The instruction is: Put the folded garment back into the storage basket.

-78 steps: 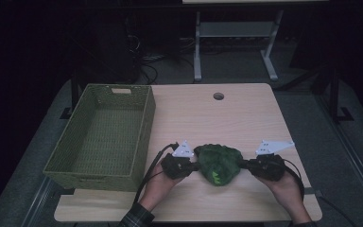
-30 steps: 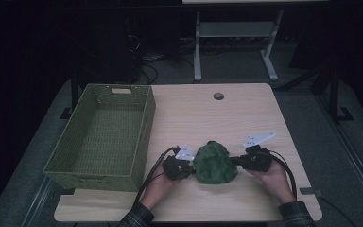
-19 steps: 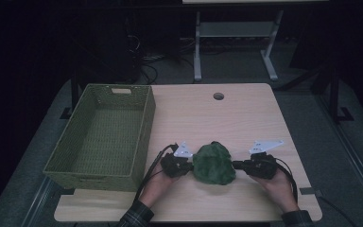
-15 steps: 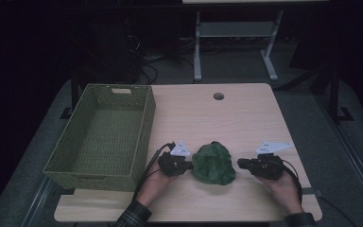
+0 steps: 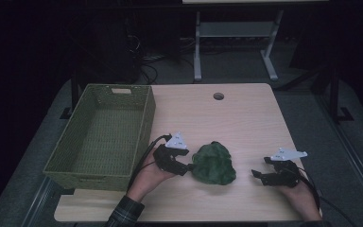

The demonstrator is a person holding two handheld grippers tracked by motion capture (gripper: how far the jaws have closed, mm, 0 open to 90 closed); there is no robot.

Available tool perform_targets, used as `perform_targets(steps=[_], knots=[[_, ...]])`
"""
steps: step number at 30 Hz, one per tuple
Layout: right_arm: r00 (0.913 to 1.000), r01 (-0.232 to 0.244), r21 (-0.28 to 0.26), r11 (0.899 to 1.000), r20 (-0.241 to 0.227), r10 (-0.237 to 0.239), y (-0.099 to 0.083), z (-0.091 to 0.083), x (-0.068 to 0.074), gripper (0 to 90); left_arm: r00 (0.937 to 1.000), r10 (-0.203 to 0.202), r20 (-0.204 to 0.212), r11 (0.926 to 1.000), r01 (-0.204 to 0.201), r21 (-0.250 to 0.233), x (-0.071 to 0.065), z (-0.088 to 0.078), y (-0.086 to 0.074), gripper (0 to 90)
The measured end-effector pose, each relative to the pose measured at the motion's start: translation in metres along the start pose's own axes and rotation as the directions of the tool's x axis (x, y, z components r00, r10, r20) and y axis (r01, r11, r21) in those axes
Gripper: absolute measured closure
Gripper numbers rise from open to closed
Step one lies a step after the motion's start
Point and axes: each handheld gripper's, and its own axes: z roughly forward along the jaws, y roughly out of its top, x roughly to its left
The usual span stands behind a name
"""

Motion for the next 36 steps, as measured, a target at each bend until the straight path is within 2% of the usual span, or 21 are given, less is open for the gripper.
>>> perform_targets(steps=[3,5,6,7,11,13,14,16,19,20,22,23,25,27,28,32,36], knots=[[0.9999,0.011,-0.015,1.000,-0.002,-0.011,-0.004,-0.001,-0.001,17.5,0.9996,0.025,0.015,0.9995,-0.026,0.017,-0.002,0.006,0.010,26.9],[0.9999,0.009,-0.009,1.000,-0.008,-0.009,-0.004,-0.001,0.000,14.5,0.9989,0.036,0.030,0.9989,-0.037,0.028,-0.003,0.012,0.016,20.7],[0.9999,0.015,-0.006,1.000,-0.008,-0.015,-0.004,-0.001,0.000,13.7,0.9975,0.061,0.037,0.9970,-0.062,0.047,-0.002,0.014,0.020,19.4],[0.9999,0.012,-0.005,1.000,-0.007,-0.012,-0.004,-0.001,0.000,13.6,0.9971,0.062,0.045,0.9965,-0.064,0.054,-0.002,0.016,0.023,17.5],[0.9999,0.009,-0.004,1.000,-0.007,-0.009,-0.004,-0.001,0.000,13.9,0.9920,0.106,0.068,0.9884,-0.113,0.102,0.000,0.023,0.033,14.8],[0.9999,0.009,-0.004,1.000,-0.006,-0.009,-0.004,-0.001,0.000,14.0,0.9919,0.103,0.075,0.9877,-0.111,0.110,0.001,0.027,0.035,14.3],[0.9999,0.008,-0.004,1.000,-0.006,-0.008,-0.004,-0.001,0.000,14.1,0.9908,0.108,0.081,0.9858,-0.118,0.120,0.002,0.030,0.035,14.2],[0.9999,0.009,-0.005,1.000,-0.005,-0.009,-0.004,-0.001,0.000,14.2,0.9914,0.090,0.095,0.9854,-0.103,0.136,0.001,0.035,0.035,14.2],[1.0000,0.008,-0.003,1.000,-0.003,-0.009,-0.004,-0.001,0.000,14.9,0.9888,0.100,0.111,0.9795,-0.118,0.163,0.002,0.044,0.033,13.9],[1.0000,0.008,-0.005,1.000,-0.002,-0.008,-0.004,-0.001,0.000,15.2,0.9890,0.095,0.113,0.9801,-0.113,0.163,0.001,0.047,0.031,13.9],[1.0000,0.008,-0.005,1.000,-0.001,-0.008,-0.004,-0.001,0.000,15.3,0.9877,0.099,0.121,0.9745,-0.121,0.189,0.001,0.053,0.029,13.9],[1.0000,0.008,-0.005,1.000,-0.001,-0.008,-0.004,-0.001,0.000,15.3,0.9882,0.090,0.124,0.9747,-0.113,0.193,0.000,0.056,0.028,13.9],[1.0000,0.009,-0.005,1.000,-0.001,-0.009,-0.004,-0.001,0.000,15.3,0.9865,0.095,0.133,0.9702,-0.122,0.210,-0.001,0.062,0.025,13.9],[1.0000,0.005,-0.006,1.000,0.000,-0.005,-0.004,-0.001,0.000,15.4,0.9852,0.108,0.132,0.9635,-0.137,0.230,-0.004,0.068,0.023,13.3],[1.0000,0.005,-0.006,1.000,0.001,-0.005,-0.004,-0.001,0.000,15.4,0.9861,0.105,0.128,0.9634,-0.133,0.233,-0.007,0.071,0.022,13.1],[1.0000,0.004,-0.009,1.000,0.001,-0.004,-0.004,-0.001,0.000,15.5,0.9846,0.127,0.120,0.9539,-0.155,0.257,-0.011,0.079,0.018,12.5],[1.0000,0.001,-0.011,1.000,0.008,-0.001,-0.004,-0.001,0.000,16.6,0.9847,0.135,0.111,0.9509,-0.160,0.265,-0.012,0.081,0.018,12.3]])
